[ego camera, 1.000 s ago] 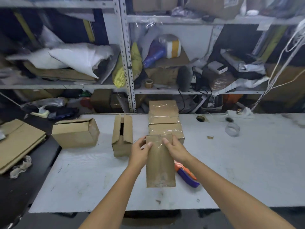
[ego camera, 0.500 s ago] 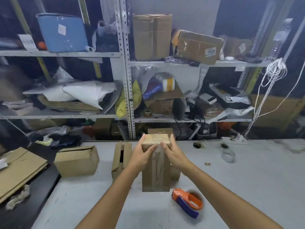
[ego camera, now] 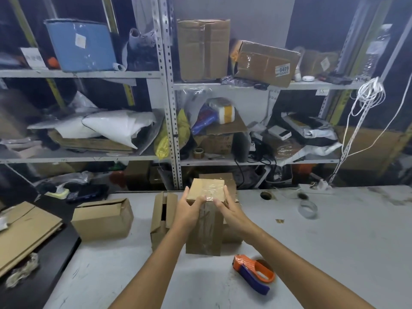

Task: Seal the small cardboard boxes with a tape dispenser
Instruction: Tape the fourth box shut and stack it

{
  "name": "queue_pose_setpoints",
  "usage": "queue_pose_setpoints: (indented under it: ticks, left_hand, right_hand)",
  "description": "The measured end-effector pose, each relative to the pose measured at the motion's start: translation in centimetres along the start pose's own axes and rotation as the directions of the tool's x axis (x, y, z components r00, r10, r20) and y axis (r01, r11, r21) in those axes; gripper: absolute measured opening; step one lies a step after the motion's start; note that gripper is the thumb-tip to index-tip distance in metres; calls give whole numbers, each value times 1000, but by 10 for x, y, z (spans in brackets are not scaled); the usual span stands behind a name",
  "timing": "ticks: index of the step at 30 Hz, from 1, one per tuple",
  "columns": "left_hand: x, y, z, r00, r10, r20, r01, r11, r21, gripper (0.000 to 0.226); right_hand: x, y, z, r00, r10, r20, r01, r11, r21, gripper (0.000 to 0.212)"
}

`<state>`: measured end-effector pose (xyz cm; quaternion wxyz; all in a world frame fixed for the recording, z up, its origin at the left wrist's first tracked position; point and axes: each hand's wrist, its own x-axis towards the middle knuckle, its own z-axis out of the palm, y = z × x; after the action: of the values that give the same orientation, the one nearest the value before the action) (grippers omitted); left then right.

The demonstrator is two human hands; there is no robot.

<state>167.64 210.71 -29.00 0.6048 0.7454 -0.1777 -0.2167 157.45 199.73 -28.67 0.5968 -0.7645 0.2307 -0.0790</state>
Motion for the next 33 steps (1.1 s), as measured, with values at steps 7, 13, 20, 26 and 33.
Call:
queue_pose_setpoints:
  ticks: [7,13,20,26,33]
  left_hand:
    - [1,-12,6,1000,-20,-8,20,999,-26,72]
    - [2,-19,5,1000,-24,-7,24,999,-24,71]
    - [0,-17,4,999,-45,-3,45,999,-26,68]
    - [-9,-17,18,998,-18,59,21,998,-52,78]
    - [-5,-5,3,980,-46,192,75,986,-147,34]
  right_hand:
    - [11,7,1,998,58,-38,-55,997,59,64]
    - [12,10,4,999,50,-12,-50,998,45,75]
    - [7,4,-10,995,98,-21,-96,992,82,59]
    - [12,12,-3,993,82,-83,-76,995,70,57]
    - [16,24,-22,990,110,-90,-98,986,135,43]
